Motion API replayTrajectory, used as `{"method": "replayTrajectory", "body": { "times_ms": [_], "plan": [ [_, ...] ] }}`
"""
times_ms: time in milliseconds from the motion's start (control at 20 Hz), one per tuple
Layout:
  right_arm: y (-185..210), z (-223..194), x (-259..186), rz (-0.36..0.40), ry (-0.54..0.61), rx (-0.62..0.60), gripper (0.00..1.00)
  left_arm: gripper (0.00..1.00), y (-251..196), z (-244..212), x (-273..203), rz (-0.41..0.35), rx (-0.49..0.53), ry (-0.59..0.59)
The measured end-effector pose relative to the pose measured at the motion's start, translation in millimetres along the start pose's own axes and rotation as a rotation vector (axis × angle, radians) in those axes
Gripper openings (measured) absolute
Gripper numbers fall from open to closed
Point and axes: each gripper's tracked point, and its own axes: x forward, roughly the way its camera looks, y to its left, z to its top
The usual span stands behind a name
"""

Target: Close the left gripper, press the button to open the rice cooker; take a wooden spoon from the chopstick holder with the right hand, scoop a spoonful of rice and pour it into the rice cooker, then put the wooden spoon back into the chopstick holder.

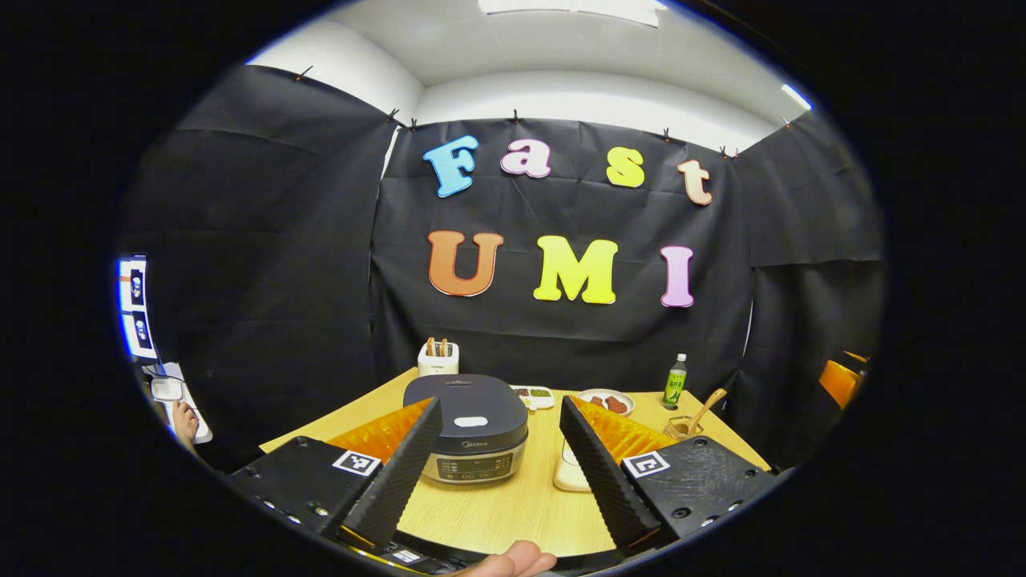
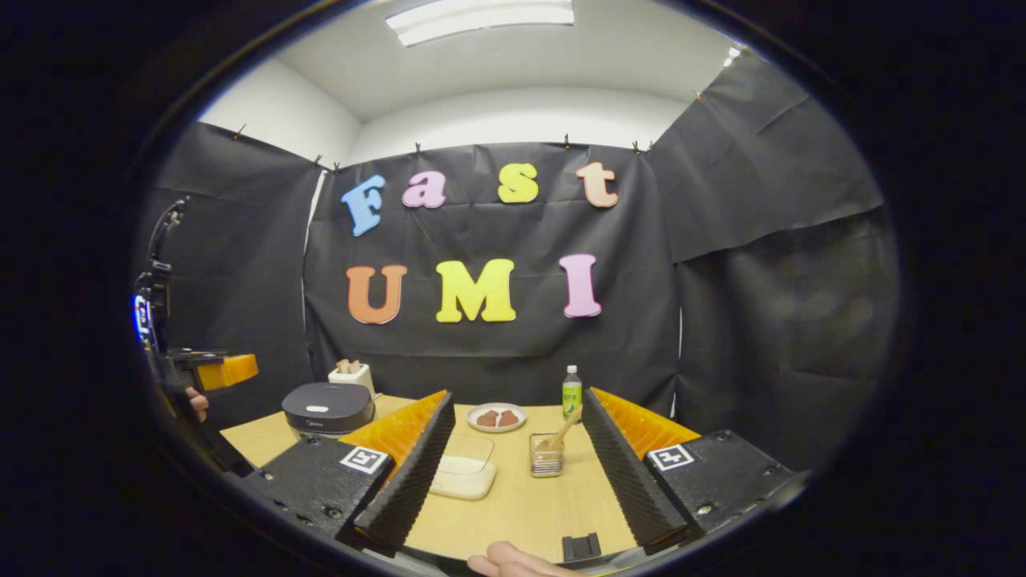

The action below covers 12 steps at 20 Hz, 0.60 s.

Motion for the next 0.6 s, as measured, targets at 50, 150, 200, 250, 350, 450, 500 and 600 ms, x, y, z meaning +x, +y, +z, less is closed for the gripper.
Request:
{"method": "replayTrajectory", "body": {
  "times_ms": [50, 150, 200, 250, 350, 450, 500, 600],
  "plan": [
    [3.2, -1.6, -0.4, 0.001, 0.007, -0.005, 1.00, 0.95, -5.4, -1.8, -8.6, -0.015, 0.002, -0.005],
    [10.1, -2.8, -0.5, 0.003, 0.014, -0.022, 1.00, 0.94, -7.4, -1.8, -20.7, -0.023, 0.003, -0.030],
    [11.5, -2.9, -0.4, 0.002, 0.013, -0.027, 1.00, 0.94, -9.4, -3.2, -24.9, -0.032, 0.001, -0.038],
    [13.5, -4.1, -0.5, 0.003, 0.014, -0.030, 0.99, 0.95, -13.1, -5.9, -28.8, -0.045, -0.003, -0.038],
    [17.4, -6.9, -0.3, 0.006, 0.016, -0.036, 1.00, 0.95, -17.5, -7.9, -33.7, -0.064, -0.002, -0.038],
    [20.6, -8.7, -0.1, 0.008, 0.020, -0.040, 1.00, 0.97, -16.0, -6.4, -38.0, -0.064, 0.016, -0.044],
    [22.6, -9.5, 0.7, 0.010, 0.020, -0.043, 0.99, 0.94, -14.3, -5.1, -40.9, -0.058, 0.024, -0.049],
    [26.0, -12.0, 1.8, 0.014, 0.025, -0.045, 1.00, 0.94, -12.4, -8.7, -44.2, -0.056, 0.027, -0.047]
  ]
}}
